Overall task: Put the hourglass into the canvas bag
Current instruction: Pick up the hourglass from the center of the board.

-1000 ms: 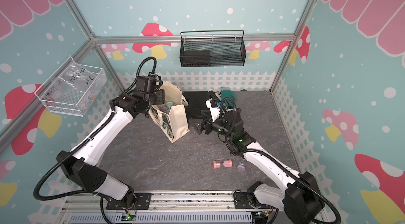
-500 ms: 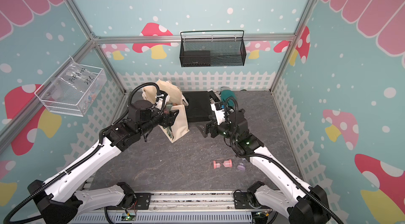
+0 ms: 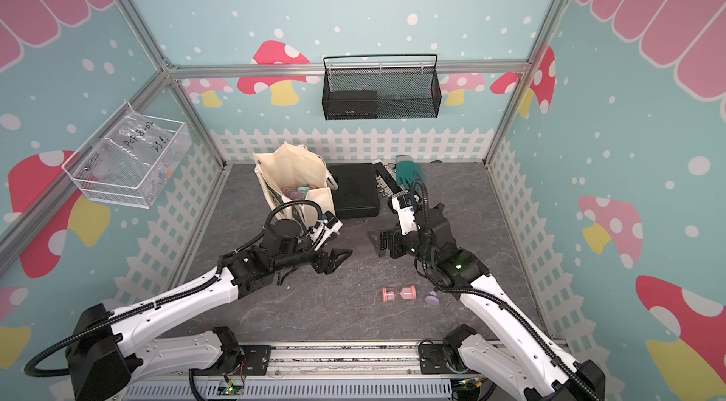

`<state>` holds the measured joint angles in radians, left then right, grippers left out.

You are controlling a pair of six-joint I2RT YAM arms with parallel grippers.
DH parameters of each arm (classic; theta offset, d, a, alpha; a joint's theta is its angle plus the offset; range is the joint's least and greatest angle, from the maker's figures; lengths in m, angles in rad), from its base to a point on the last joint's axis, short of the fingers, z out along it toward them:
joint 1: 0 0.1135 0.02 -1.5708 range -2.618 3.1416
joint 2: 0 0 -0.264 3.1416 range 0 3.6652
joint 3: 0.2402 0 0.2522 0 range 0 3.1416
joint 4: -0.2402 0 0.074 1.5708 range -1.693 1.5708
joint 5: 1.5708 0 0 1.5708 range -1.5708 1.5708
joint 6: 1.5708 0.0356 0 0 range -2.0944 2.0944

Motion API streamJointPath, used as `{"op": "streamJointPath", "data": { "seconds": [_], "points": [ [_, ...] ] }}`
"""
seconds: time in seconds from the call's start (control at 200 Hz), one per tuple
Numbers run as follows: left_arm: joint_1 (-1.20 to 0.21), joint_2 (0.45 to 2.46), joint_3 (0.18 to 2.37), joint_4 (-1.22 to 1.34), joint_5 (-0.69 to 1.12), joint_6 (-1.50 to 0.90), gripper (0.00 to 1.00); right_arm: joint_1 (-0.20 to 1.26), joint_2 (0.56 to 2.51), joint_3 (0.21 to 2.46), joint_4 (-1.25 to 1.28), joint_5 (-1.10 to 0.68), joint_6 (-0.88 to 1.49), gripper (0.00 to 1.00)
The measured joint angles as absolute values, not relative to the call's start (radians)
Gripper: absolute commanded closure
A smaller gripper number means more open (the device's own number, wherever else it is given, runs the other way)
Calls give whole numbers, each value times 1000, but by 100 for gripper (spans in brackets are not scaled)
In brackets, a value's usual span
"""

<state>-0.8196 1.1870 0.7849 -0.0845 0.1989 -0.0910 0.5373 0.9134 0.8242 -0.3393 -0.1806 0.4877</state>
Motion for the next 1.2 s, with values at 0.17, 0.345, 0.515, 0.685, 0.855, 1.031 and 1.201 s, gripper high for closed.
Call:
{"op": "streamJointPath", "data": {
  "seconds": [0.17,0.345,0.515,0.685,0.855,1.031,1.201],
  "points": [
    [-876,1240,734,7,241,-103,21,537,875,793,-450,-115,540,1],
    [-918,1314,679,122,310,-116,20,537,836,773,-538,-51,597,1],
    [-970,1419,668,239,327,-120,19,537,815,746,-590,-15,640,1],
    [-1013,1552,668,340,329,-117,19,537,799,741,-638,10,671,1],
    [-1048,1678,691,379,326,-104,19,537,780,726,-666,30,688,0],
    [-1057,1760,723,434,307,-97,19,537,774,711,-678,41,697,1],
    [-1073,1832,774,447,288,-76,20,537,757,699,-684,45,706,0]
  ]
}}
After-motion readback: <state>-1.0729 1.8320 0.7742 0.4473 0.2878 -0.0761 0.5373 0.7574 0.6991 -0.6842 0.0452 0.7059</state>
